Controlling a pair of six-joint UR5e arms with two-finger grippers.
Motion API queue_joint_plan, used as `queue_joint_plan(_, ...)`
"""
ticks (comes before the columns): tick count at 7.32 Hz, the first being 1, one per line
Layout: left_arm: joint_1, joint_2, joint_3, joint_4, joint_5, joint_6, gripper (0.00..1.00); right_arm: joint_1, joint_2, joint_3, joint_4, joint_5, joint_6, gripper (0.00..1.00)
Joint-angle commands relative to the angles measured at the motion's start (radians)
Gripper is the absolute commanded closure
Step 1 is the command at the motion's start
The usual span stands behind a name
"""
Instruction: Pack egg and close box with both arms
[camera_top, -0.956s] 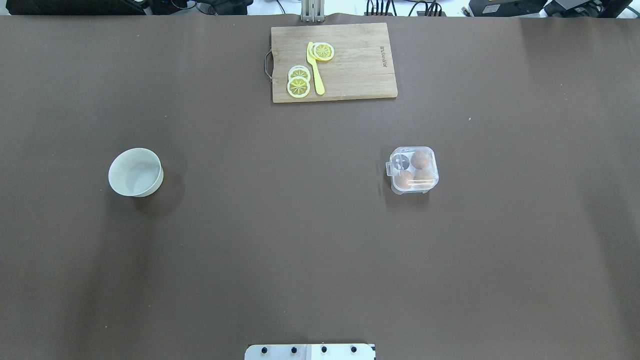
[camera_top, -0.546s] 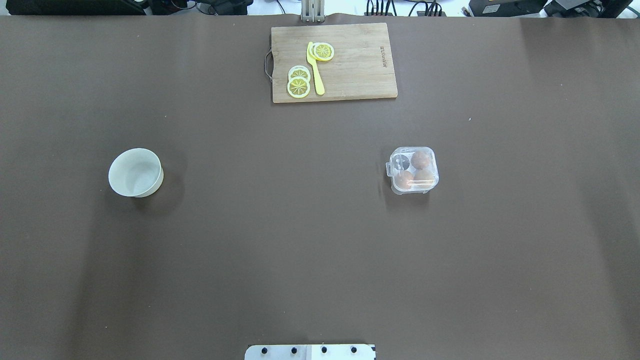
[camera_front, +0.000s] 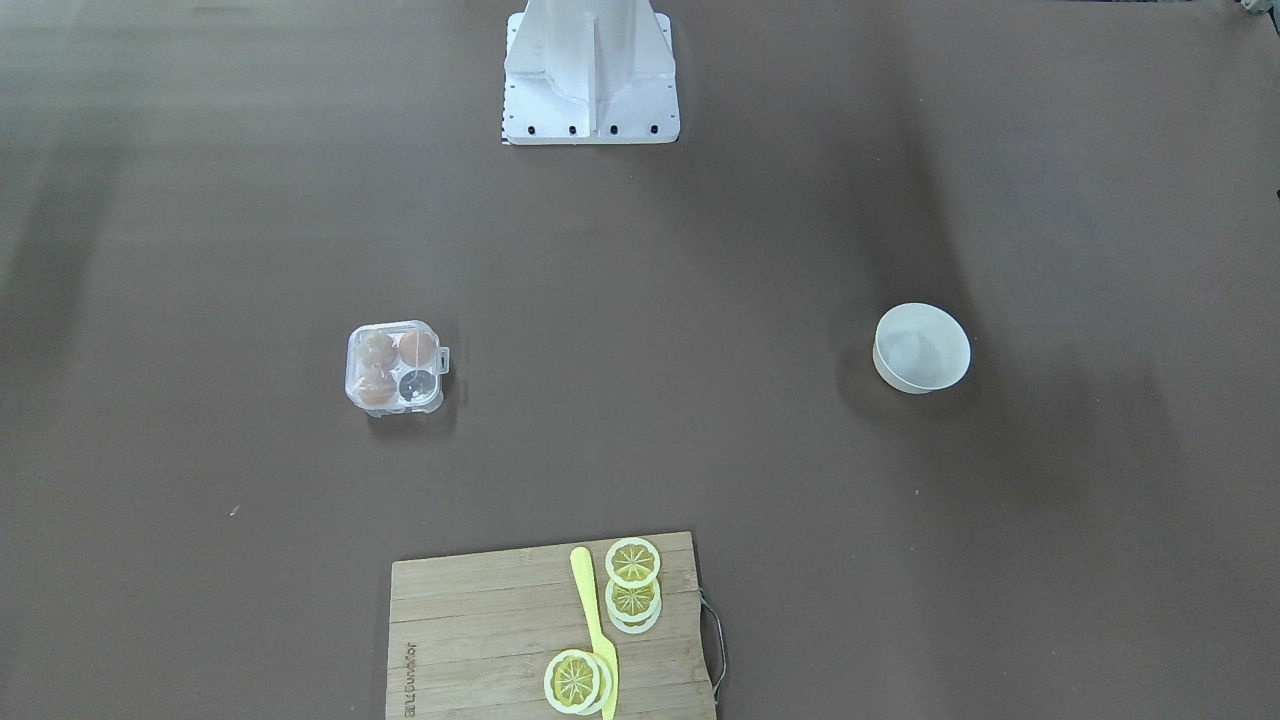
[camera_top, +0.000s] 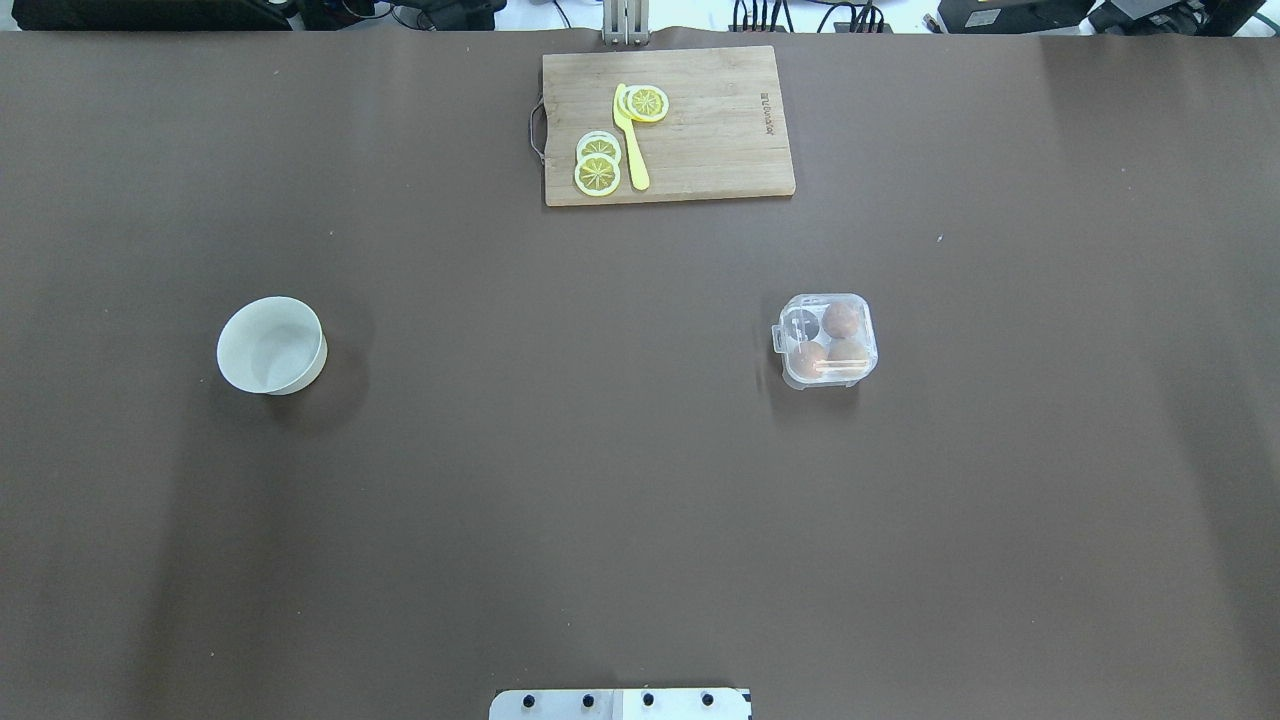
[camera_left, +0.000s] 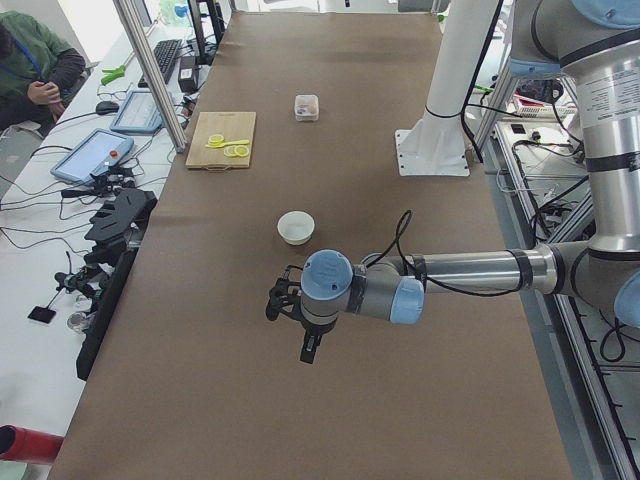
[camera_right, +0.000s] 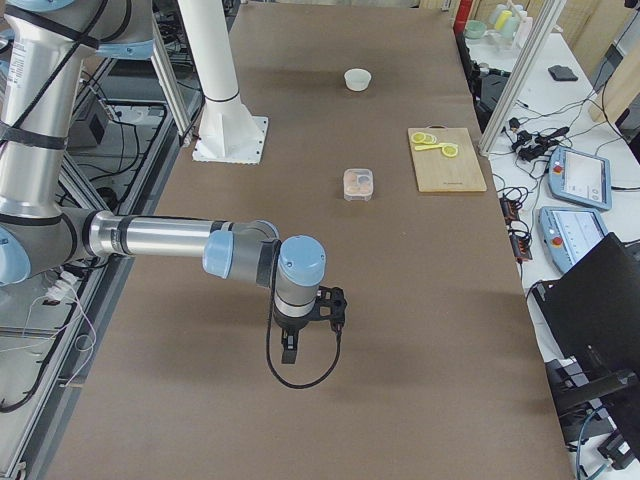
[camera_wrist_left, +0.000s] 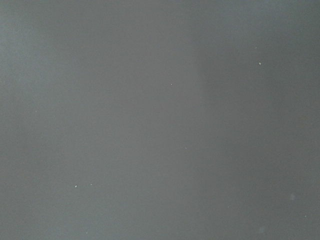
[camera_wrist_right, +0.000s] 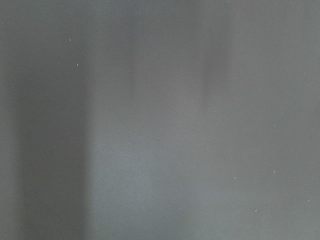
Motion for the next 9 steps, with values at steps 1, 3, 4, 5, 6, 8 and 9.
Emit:
queue_joint_plan(1,0.000,-0.001,0.002,0.005,0.001,0.000,0.01,0.000,-0.001,-0.002,0.000,0.001,-0.002,0.00)
queue_joint_plan(3,-0.002,0.004,0.001,0.004,0.002,0.000,0.01,0.000,0.000,0.001,0.000,0.001,-0.003,0.00)
queue_joint_plan(4,-0.002,0.002,-0.001,0.004,0.012,0.000,0.01,0.000,-0.004,0.006,0.000,0.001,-0.006,0.00)
queue_joint_plan(5,-0.002,-0.001,-0.002,0.004,0.034,0.001,0.01,0.000,-0.008,0.006,0.000,0.001,-0.006,0.00)
queue_joint_plan(6,-0.002,-0.001,-0.005,0.004,0.036,0.001,0.01,0.000,-0.009,0.006,0.000,0.001,-0.008,0.00)
queue_joint_plan(8,0.000,0.002,-0.005,0.005,0.036,0.001,0.01,0.002,-0.023,0.007,0.002,0.001,-0.008,0.00)
queue_joint_plan(9,0.000,0.008,-0.002,0.005,0.038,0.001,0.01,0.000,-0.040,0.007,0.002,0.001,-0.008,0.00)
